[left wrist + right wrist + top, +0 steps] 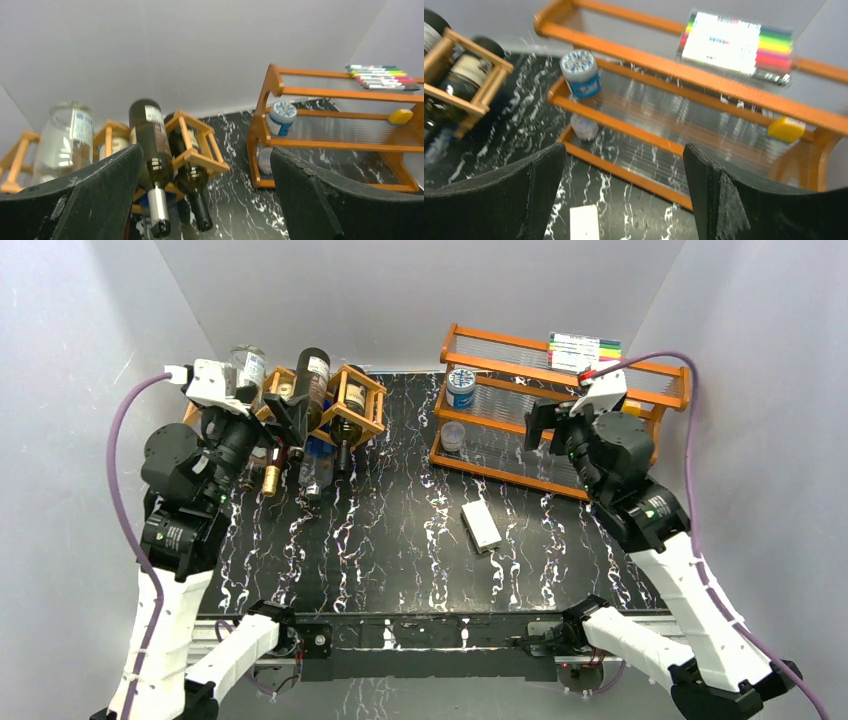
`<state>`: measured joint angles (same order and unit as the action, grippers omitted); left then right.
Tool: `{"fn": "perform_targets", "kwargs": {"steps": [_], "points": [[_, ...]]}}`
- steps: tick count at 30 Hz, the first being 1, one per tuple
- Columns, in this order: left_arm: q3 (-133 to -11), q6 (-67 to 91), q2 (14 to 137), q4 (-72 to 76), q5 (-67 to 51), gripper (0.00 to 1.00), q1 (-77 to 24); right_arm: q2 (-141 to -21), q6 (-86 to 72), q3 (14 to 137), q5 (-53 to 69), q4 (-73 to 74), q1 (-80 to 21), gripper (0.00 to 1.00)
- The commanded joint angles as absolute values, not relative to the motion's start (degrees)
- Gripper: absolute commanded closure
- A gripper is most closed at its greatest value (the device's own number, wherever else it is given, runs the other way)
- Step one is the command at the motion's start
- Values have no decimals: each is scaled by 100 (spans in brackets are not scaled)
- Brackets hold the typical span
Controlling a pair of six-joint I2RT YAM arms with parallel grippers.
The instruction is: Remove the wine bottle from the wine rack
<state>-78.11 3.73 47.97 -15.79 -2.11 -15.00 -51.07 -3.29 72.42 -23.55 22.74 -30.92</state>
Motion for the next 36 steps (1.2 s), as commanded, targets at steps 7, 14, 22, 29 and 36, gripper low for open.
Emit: {"fn": "perform_targets", "kwargs": {"steps": [7,14,22,29,36], "points": [[-6918,1312,4775,-1945,82,2,-1048,-4997,-829,5787,-2183,1188,-2887,2],[-6419,1743,4756,-2258,-66,2,-871,-5013,-1562,5384,-2034,1058,-2808,2],[-6090,2014,4786,-2745,-312,2,-788,-4855,-2027,5173,-1462,944,-2761,2],[-6400,1986,5222,-3438,-393,2,-762,-4876,-1820,5066,-784,917,-2745,2],[-7280,1909,6287,-4184,416,2,-750,-4927,-1802,5066,-514,894,-2743,2]]}}
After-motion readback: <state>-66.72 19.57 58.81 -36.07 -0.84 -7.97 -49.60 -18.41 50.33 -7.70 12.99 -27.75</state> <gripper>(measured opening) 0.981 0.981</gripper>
